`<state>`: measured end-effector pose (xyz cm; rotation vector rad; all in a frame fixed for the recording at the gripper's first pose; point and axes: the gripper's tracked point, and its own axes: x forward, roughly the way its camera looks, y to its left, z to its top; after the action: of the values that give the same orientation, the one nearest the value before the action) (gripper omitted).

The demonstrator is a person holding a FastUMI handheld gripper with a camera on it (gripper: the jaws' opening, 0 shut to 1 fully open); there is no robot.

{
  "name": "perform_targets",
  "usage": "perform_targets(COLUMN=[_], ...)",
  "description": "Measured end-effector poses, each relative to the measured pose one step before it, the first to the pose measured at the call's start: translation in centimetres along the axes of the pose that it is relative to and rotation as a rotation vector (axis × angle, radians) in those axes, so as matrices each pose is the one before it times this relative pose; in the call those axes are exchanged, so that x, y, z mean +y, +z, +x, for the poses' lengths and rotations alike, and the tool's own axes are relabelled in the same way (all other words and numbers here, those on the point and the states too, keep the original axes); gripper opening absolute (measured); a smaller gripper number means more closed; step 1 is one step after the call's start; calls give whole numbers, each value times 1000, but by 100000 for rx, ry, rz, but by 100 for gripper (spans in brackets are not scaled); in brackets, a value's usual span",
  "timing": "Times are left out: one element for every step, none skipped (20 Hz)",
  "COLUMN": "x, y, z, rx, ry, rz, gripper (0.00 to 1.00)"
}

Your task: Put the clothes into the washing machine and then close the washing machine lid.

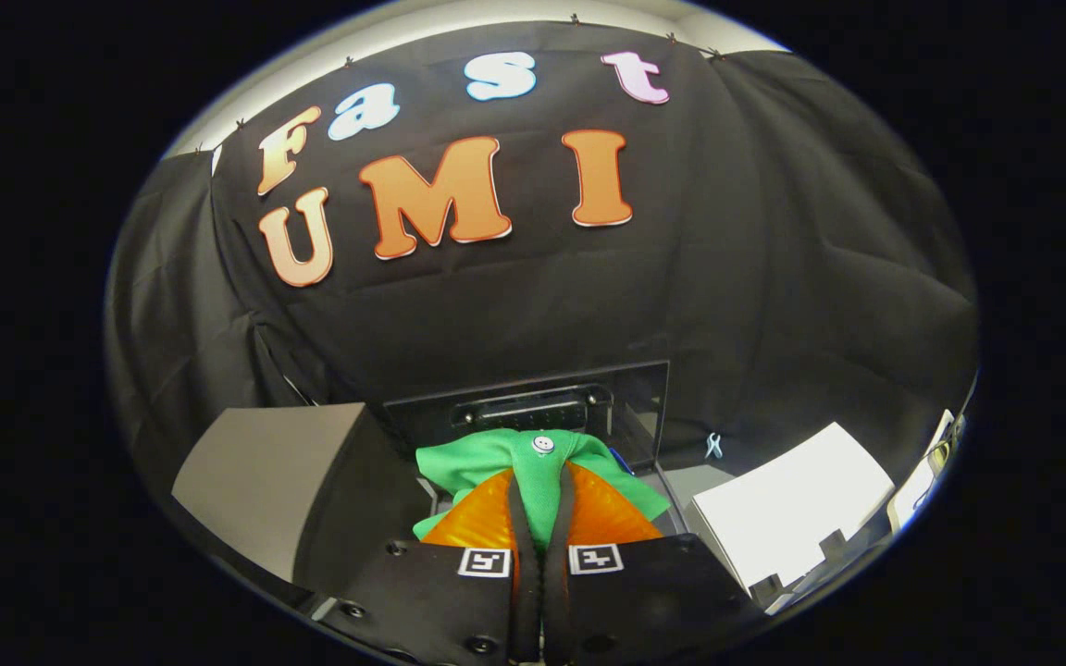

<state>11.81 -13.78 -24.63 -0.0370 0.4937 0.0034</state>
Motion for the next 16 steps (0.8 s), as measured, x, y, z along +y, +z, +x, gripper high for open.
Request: perform_targets(x=[-544, -593, -442, -455, -226, -140, -105, -106, 25, 108, 274, 141, 193, 105, 136, 92], y=[-817, -827, -907, -947, -966, -1045, -1120, -963, -949, -865, -745, -778, -664, -607, -648, -662], z=[990, 960, 997, 1081, 1049, 1126, 1154, 1191, 1160, 1109, 883, 915, 976, 881, 788, 979], rx=[1917, 2126, 2097, 2004, 1852, 2205, 2286, 2008, 1769, 1808, 1729, 1491, 1240, 1634, 1807, 1752], ry=[992, 793, 693, 632, 888, 1011, 920, 822, 847, 901, 958, 1096, 939, 634, 413, 330], rz=[-266, -516, -857, -936, -1037, -1247, -1181, -1342, -1342, -1214, -856, -642, -294, -85, 147, 168], gripper=[9, 9, 9, 9, 9, 10, 10, 10, 10, 9, 9, 9, 9, 10, 9, 10])
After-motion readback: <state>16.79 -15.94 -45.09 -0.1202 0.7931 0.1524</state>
